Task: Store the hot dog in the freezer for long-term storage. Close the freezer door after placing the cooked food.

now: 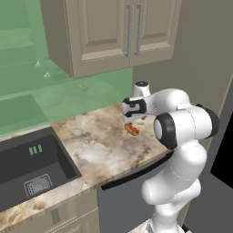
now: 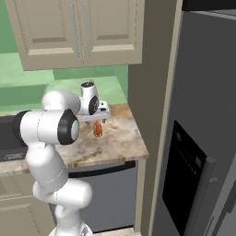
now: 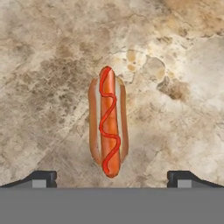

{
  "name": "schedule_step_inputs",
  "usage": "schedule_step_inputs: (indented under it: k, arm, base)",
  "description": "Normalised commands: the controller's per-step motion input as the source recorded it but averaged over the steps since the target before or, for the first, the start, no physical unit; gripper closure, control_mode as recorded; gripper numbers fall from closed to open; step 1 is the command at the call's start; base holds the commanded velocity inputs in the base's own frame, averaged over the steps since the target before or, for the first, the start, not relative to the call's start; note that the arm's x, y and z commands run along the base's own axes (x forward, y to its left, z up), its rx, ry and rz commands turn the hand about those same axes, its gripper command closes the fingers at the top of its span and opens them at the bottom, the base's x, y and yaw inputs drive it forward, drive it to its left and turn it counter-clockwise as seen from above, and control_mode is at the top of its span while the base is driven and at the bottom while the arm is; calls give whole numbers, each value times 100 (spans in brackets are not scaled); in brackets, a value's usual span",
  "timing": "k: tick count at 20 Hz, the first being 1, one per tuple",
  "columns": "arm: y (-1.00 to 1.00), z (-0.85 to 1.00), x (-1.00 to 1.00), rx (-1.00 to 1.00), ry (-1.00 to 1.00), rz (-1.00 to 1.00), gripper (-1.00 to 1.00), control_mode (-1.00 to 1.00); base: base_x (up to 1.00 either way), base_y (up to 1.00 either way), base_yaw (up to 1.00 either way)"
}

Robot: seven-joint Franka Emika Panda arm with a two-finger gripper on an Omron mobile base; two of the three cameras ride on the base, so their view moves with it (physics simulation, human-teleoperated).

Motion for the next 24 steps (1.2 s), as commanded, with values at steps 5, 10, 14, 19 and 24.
schedule_step_inputs:
  k: [5,10,14,19,24]
  arm:
    - [0,-20,0,0,2,0,-100,-100]
    - [0,-24,0,0,2,0,-100,-100]
    - [0,-23,0,0,4,0,-100,-100]
    - [0,-22,6,0,6,0,-100,-100]
    - [0,-22,7,0,5,0,-100,-100]
  base:
    - [0,0,0]
    - [0,0,0]
    - [0,0,0]
    - [0,0,0]
    - [0,0,0]
